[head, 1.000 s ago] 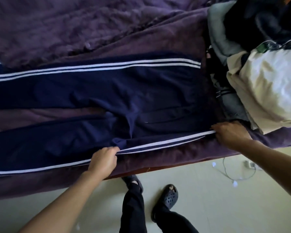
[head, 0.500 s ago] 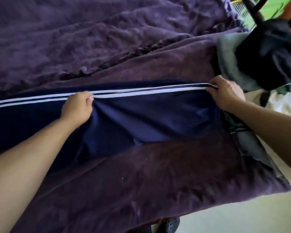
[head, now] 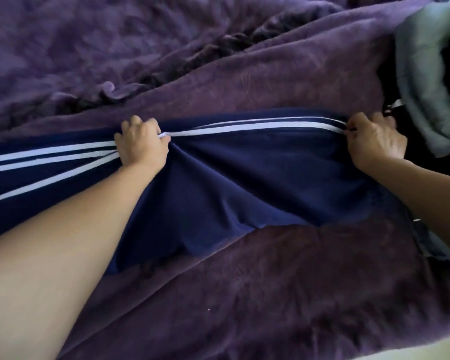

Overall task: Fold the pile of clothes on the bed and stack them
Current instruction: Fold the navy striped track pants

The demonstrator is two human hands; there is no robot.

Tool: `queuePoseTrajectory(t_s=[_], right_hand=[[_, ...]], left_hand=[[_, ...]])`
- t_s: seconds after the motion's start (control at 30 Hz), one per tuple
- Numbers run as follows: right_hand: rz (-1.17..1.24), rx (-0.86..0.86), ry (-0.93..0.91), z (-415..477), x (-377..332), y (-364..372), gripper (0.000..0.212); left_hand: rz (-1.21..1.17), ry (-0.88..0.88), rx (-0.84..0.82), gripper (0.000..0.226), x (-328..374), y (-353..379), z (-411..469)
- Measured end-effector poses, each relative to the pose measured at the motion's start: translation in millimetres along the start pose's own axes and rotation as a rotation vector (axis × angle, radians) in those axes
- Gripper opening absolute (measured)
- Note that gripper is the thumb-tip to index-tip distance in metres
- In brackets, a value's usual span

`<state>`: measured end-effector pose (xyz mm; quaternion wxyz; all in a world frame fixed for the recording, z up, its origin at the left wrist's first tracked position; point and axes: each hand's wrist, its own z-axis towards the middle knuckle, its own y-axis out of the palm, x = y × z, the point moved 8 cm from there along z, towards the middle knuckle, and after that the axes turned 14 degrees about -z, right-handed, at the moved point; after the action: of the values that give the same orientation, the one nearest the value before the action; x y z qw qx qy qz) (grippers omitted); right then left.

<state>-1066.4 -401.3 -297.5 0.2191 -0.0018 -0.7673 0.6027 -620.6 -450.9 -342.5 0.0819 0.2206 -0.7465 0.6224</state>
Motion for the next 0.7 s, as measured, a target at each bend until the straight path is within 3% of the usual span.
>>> queuePoseTrajectory(t_s=[0.13,0.23,0.5,0.7], right_hand=[[-0.064,0.030,-0.040,-17.7,-12.5,-29.7,0.029],[0.026,0.130,-0.136,-53.0,-37.5,-57.2,0.043],[0.255,0.119,-0.533,-178.2,-172.9,-84.7,0.044],[0.322,0.095,-0.708,-228.6,-268.5,-108.8,0.029]], left_hand=[[-0.050,0.071,0.072,0.023,-9.8,-41.8,-32.5],[-0.051,0.058,0.086,0.022,-41.7,-70.8,-80.6],[0.046,-0.193,0.084,0.019,-188.6,-126.3,-228.9],[0.029,-0.394,0.183,0.021,-301.6,-188.8,-247.9]])
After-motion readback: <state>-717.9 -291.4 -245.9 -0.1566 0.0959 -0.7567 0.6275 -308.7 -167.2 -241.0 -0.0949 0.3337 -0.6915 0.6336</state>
